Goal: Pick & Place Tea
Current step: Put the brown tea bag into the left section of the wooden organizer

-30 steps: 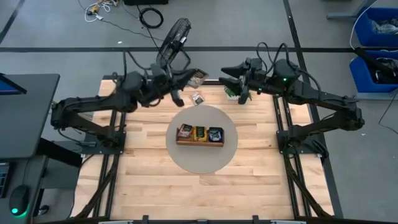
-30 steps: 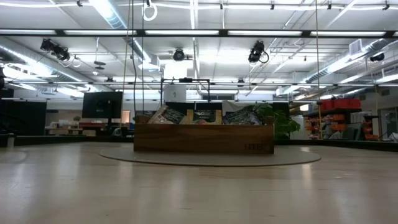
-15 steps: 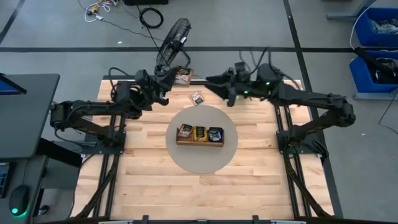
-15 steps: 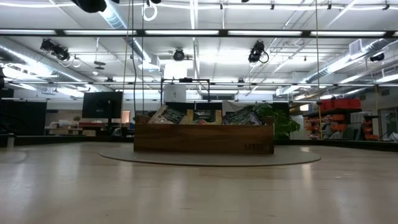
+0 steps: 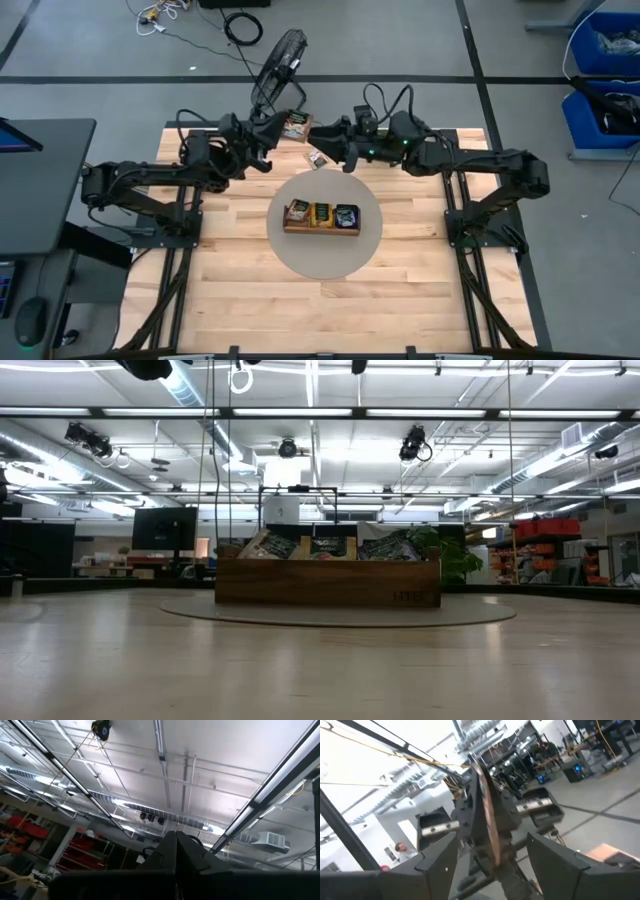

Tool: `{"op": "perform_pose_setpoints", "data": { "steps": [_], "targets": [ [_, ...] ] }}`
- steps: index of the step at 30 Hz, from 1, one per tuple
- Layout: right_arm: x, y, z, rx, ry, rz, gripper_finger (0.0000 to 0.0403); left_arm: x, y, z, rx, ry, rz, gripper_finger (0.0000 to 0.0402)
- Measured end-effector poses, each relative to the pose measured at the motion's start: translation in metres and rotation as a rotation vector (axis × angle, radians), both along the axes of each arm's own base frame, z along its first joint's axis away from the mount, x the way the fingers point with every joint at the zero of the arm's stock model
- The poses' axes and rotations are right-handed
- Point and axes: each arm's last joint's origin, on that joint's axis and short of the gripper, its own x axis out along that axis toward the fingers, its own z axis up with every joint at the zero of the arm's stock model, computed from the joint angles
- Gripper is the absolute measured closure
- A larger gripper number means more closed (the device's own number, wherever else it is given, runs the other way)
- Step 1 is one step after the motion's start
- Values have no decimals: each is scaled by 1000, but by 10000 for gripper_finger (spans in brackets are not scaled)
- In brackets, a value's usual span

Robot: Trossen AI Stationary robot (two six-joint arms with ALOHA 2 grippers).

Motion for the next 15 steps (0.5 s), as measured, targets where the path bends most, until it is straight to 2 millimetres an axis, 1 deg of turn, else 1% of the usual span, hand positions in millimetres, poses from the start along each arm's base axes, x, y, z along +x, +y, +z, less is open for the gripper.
{"op": "perform_pose_setpoints", "data": {
  "steps": [5,9,12,15],
  "targets": [
    [0,-1,1,-18,-18,-20,161,2,0,-2,3,26,-8,400],
    [-1,-1,4,-24,-45,-29,177,4,0,-4,0,46,-11,400],
    [-1,-1,3,-23,-36,-30,202,4,0,-4,0,46,-11,400],
    [-1,-1,4,-48,-45,-36,248,4,0,-4,0,50,-10,400]
  ]
}}
